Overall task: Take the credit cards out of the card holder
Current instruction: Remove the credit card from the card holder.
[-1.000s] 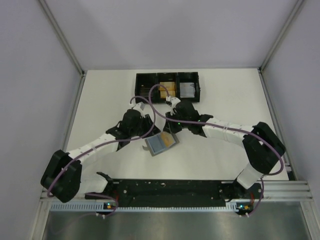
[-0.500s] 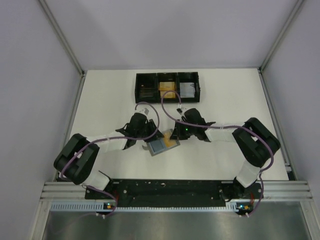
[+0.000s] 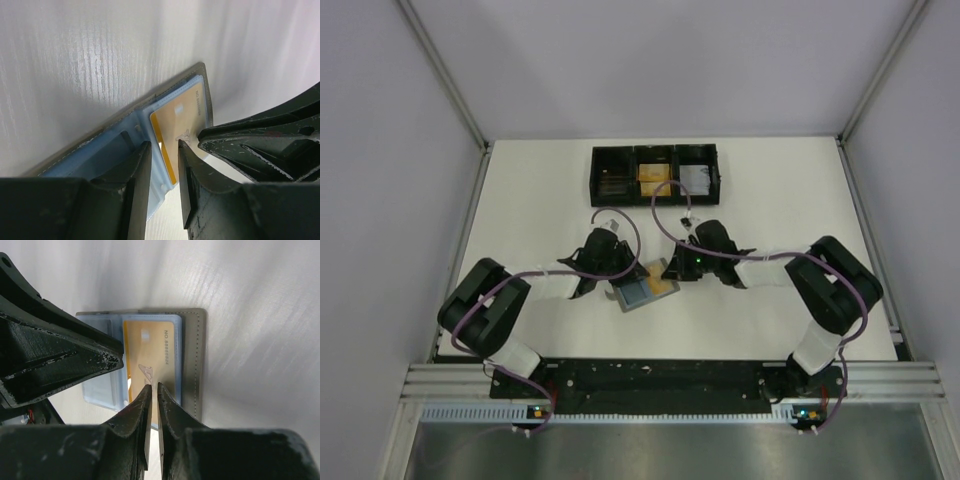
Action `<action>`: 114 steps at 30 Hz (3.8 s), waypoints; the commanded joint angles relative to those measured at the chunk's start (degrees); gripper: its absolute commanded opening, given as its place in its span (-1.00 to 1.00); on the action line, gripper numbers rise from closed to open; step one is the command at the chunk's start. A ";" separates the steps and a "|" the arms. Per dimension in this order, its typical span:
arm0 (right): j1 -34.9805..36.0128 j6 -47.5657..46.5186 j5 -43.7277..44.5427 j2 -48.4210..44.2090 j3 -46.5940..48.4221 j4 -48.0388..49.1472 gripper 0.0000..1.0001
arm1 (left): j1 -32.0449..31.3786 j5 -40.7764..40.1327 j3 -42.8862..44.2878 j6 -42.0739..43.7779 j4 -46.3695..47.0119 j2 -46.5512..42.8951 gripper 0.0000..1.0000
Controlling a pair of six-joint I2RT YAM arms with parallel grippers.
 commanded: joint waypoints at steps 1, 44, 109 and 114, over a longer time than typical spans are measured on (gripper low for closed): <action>-1.37 -1.15 1.63 -3.07 -1.31 0.72 -0.80 | -0.15 -1.89 -0.40 0.52 1.35 1.10 -0.37; -1.64 -3.97 -0.74 3.08 2.47 -3.77 -1.00 | -0.41 7.69 -5.05 -4.23 14.70 0.22 -0.52; 3.28 -4.24 -9.96 3.16 8.44 1.50 -0.89 | 4.07 11.21 -9.19 -0.01 6.80 -4.44 -1.00; 3.19 -3.79 -4.26 5.54 9.06 -3.14 -0.96 | 3.99 11.39 -9.71 -0.62 7.50 -4.17 -1.00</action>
